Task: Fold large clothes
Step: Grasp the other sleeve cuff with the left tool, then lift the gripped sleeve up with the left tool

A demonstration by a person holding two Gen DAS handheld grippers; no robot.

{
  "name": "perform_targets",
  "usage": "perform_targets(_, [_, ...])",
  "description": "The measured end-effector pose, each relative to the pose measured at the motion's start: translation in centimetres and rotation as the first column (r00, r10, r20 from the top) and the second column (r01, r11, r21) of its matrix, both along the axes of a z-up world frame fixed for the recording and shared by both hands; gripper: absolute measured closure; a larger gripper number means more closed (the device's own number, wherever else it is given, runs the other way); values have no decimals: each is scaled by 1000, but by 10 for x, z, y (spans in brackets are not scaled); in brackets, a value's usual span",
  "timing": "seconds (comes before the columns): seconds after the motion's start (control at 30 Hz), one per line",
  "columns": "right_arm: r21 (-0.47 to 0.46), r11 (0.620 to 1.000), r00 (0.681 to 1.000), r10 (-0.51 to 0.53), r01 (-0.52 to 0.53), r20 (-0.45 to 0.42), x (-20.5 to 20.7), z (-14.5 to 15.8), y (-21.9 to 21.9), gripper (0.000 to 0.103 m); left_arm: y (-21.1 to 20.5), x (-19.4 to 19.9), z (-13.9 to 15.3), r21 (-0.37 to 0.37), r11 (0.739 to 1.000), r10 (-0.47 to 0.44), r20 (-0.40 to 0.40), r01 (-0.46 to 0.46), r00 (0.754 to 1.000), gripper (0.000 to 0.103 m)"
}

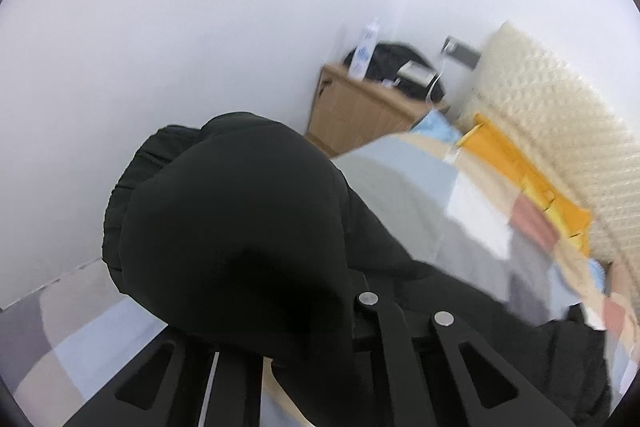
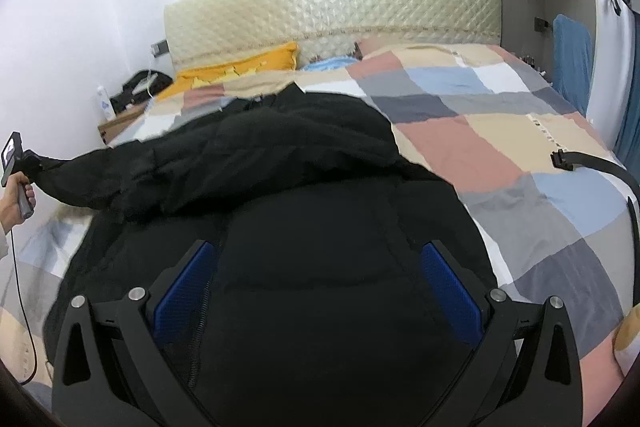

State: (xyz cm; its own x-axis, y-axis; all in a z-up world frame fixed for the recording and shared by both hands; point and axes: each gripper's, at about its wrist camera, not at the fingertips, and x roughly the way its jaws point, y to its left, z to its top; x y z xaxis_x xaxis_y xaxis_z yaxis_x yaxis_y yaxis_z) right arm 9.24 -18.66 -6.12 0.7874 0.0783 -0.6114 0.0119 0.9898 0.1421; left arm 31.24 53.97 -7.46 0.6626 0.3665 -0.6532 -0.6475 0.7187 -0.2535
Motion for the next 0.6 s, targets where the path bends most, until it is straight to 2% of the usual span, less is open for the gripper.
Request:
perform_targets(0.23, [7, 1000, 999, 7, -7, 49, -17, 13, -13, 0, -56, -1, 98, 99, 994, -50, 28, 47, 998, 93])
perform_targets(0.37, [63, 998, 999, 22, -25, 45, -22, 18, -26, 0, -106, -3, 151, 155, 983, -109, 77, 96, 991, 93])
perform_targets(0.47, [80, 996, 998, 20, -25, 59, -30, 23, -36, 0, -153, -5, 191, 218, 964, -175, 101, 150, 979, 93])
perform_targets(0.6, [81, 995, 995, 59, -65, 76, -38, 28, -48, 0, -221, -1, 239, 315, 921, -272, 91, 231, 958, 93])
